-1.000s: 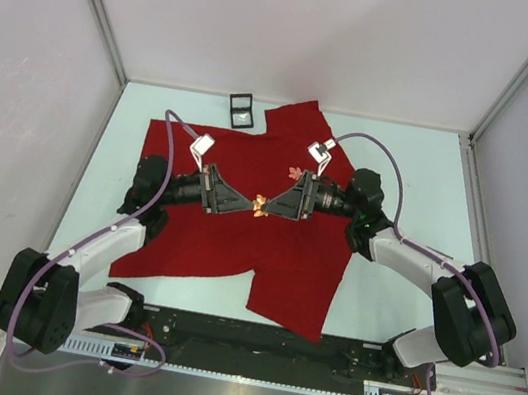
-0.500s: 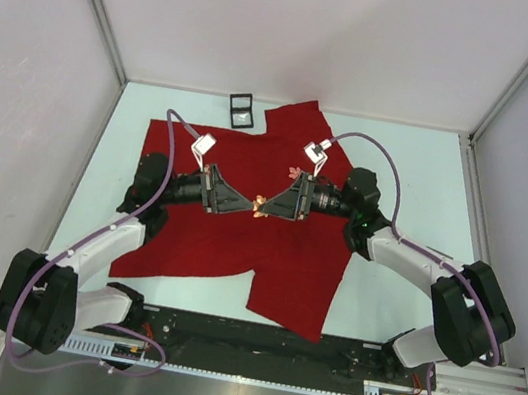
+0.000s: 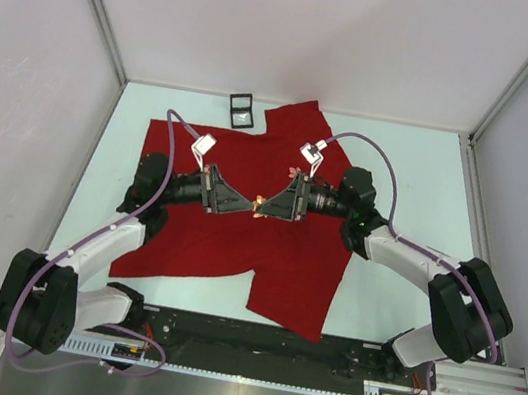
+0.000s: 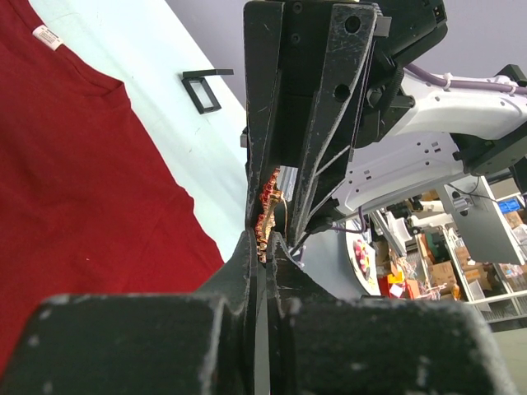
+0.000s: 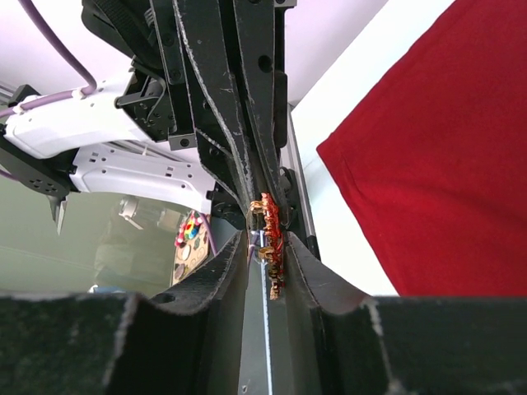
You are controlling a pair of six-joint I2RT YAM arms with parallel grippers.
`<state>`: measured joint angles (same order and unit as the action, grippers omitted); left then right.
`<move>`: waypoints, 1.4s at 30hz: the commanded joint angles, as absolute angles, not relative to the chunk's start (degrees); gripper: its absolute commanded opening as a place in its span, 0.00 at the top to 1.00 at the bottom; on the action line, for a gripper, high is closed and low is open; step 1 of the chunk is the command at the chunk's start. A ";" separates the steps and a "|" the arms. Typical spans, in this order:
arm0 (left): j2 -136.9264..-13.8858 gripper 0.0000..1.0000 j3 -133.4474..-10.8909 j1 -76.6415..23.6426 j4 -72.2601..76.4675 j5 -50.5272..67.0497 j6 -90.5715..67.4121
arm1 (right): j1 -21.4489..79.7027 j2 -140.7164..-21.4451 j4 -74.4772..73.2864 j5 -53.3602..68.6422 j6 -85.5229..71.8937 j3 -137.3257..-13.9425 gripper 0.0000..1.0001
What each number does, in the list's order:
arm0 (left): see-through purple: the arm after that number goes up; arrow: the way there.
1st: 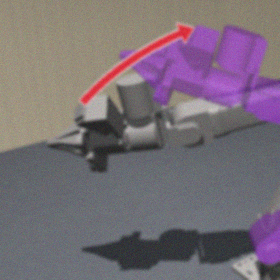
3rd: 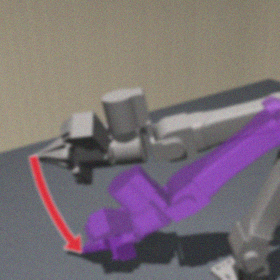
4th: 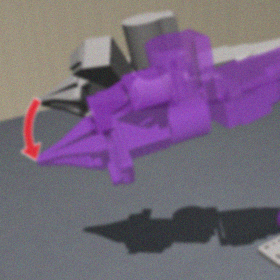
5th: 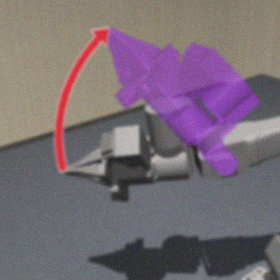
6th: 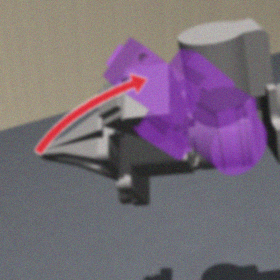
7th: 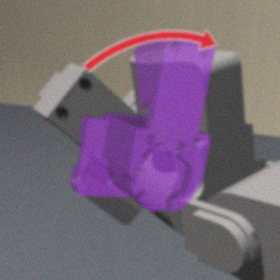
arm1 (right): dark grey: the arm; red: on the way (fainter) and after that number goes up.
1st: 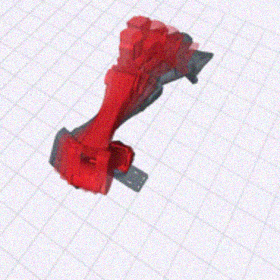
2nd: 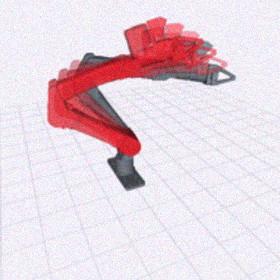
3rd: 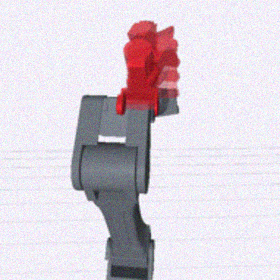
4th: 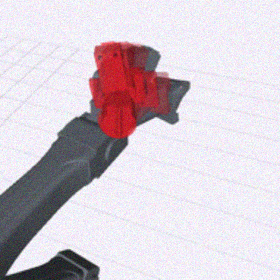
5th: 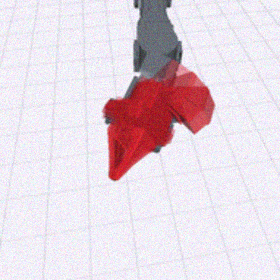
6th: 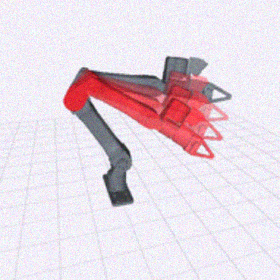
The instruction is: Remove the brooch from the garment
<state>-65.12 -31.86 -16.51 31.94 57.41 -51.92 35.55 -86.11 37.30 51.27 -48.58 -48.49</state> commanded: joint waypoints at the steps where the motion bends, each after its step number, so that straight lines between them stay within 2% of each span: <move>1: -63.63 0.99 -33.92 -16.79 32.87 58.01 -51.06 | 36.04 -86.48 38.32 51.06 -47.46 -51.07 0.74; 15: -63.72 1.00 -33.75 -16.87 34.19 58.01 -53.61 | 36.47 -86.49 36.92 49.84 -46.06 -51.15 0.80; 25: -63.19 1.00 -31.55 -16.96 38.58 54.93 -58.27 | 38.32 -85.87 36.65 45.79 -44.91 -51.15 0.78; 27: -63.37 1.00 -31.55 -16.96 38.15 54.93 -57.84 | 38.23 -85.61 36.65 45.44 -45.35 -51.06 0.76; 31: -63.46 1.00 -31.46 -16.96 36.65 54.93 -56.52 | 37.36 -84.29 35.25 45.53 -45.88 -51.07 0.57; 34: -63.54 1.00 -31.82 -16.96 35.60 54.84 -55.46 | 36.30 -82.36 31.57 45.70 -44.57 -51.06 0.49; 38: -63.81 1.00 -32.95 -16.96 31.75 54.67 -51.78 | 35.68 -79.37 25.50 46.32 -41.05 -51.07 0.44; 42: -63.98 1.00 -33.40 -16.96 31.29 55.63 -50.63 | 35.77 -77.52 20.75 46.58 -38.15 -51.06 0.44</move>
